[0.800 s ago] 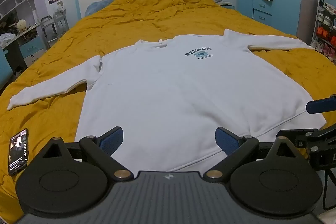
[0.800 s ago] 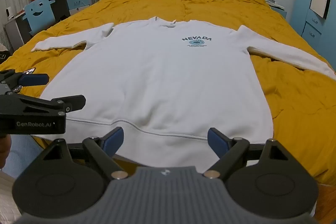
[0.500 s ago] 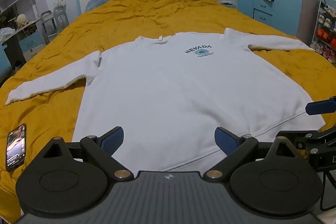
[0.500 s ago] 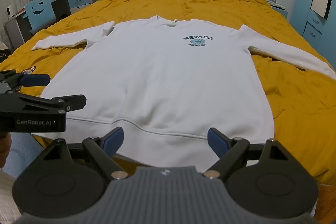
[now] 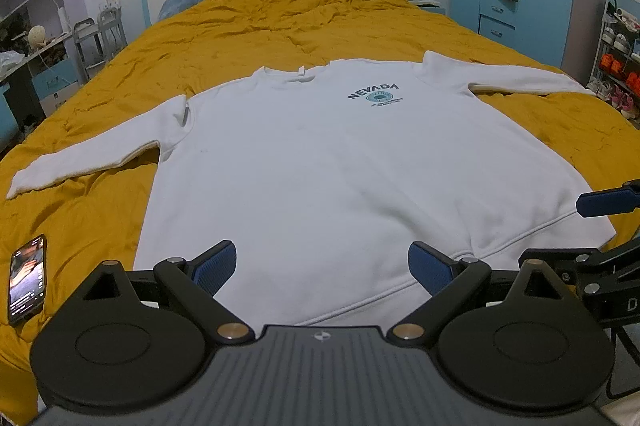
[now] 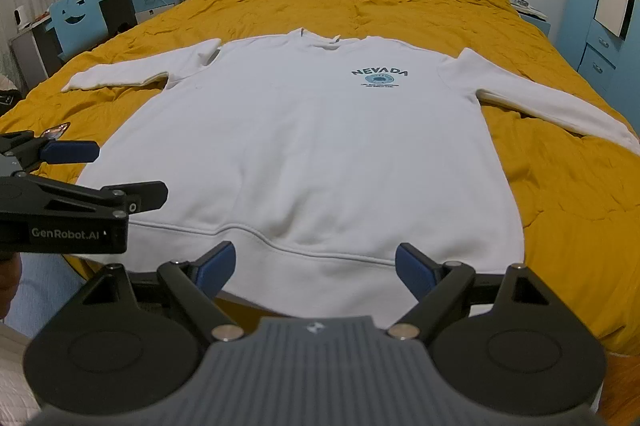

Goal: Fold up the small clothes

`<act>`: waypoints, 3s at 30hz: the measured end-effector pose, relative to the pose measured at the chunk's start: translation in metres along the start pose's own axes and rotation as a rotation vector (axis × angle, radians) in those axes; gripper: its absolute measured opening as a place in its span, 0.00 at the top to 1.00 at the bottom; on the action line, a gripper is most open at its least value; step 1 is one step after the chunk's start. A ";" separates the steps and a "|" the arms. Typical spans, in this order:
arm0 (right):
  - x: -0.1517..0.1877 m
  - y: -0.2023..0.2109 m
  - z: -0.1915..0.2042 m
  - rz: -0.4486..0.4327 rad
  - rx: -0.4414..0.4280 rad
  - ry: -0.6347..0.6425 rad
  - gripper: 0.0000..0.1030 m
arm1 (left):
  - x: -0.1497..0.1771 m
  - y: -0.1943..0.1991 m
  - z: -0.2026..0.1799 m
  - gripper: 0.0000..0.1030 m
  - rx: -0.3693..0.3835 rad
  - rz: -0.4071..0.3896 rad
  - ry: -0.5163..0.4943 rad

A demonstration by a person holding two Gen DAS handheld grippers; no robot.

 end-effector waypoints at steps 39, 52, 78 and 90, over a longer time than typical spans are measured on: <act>0.003 -0.002 0.003 0.014 -0.003 0.007 0.20 | 0.003 -0.003 -0.002 0.00 0.000 0.007 -0.003; 0.003 -0.003 0.003 0.016 -0.002 0.006 0.20 | 0.005 -0.005 -0.003 0.00 0.000 0.010 -0.001; 0.001 -0.004 0.003 0.019 0.000 0.004 0.20 | 0.008 -0.005 0.001 0.00 0.000 0.020 0.002; -0.042 -0.019 -0.004 0.022 0.027 0.011 0.20 | -0.019 -0.014 0.026 0.00 -0.015 0.038 0.043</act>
Point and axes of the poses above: each gripper's, at about its wrist camera, not at the fingertips, and y roughly against the way its jaws point, z to its left, x to its underside, the point moved 6 cm from there along -y, roughly the way its jaws point, and after that the axes turned 10 degrees about z, right-handed, at the moved point
